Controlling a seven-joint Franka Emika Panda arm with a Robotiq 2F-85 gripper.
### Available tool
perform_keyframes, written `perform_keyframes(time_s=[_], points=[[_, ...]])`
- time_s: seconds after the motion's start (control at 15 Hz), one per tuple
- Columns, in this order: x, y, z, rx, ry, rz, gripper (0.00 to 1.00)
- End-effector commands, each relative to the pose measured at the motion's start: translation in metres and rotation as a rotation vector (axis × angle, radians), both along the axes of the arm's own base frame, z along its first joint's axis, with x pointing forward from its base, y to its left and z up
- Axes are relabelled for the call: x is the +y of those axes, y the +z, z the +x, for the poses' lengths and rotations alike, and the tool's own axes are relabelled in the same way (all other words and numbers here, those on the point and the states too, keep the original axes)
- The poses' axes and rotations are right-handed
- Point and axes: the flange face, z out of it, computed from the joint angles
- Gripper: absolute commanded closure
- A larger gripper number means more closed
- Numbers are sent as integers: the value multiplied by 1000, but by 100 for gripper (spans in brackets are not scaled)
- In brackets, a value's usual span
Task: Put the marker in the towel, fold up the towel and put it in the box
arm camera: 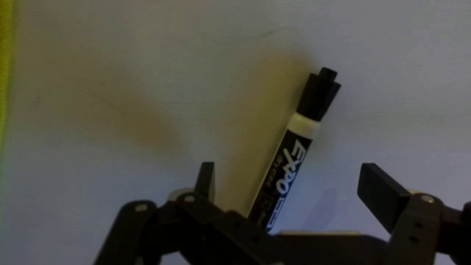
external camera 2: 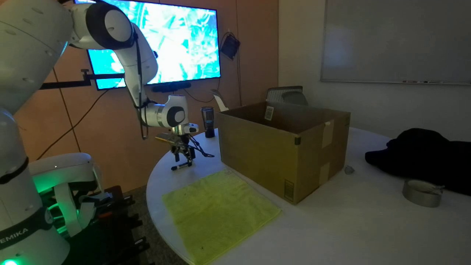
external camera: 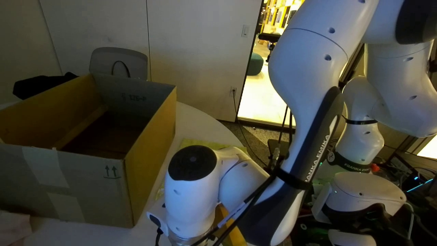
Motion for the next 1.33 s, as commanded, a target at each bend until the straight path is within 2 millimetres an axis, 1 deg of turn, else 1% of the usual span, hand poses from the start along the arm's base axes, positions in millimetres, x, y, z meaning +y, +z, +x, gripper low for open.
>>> perform_keyframes(time_s=[0.0, 0.2, 0.27, 0.4, 0.47, 0.53, 0.6, 0.67, 0.87, 1.0, 1.07, 1.13, 1.27], points=[[4, -13, 4, -31, -7, 26, 0], [3, -22, 1, -19, 0, 24, 1], [2, -21, 1, -16, -2, 23, 22], [1, -17, 1, -4, 2, 26, 29], [2, -13, 1, -2, 5, 26, 36], [2, -10, 0, 0, 12, 30, 46], [3, -7, -1, 1, 19, 24, 53], [3, -3, -2, 2, 23, 18, 62], [4, 6, -4, 4, 46, 5, 84], [2, 12, -7, 19, 68, -23, 88], [1, 13, -8, 24, 79, -34, 87], [0, 15, -9, 29, 91, -48, 84], [-3, 21, -9, 25, 110, -71, 84]])
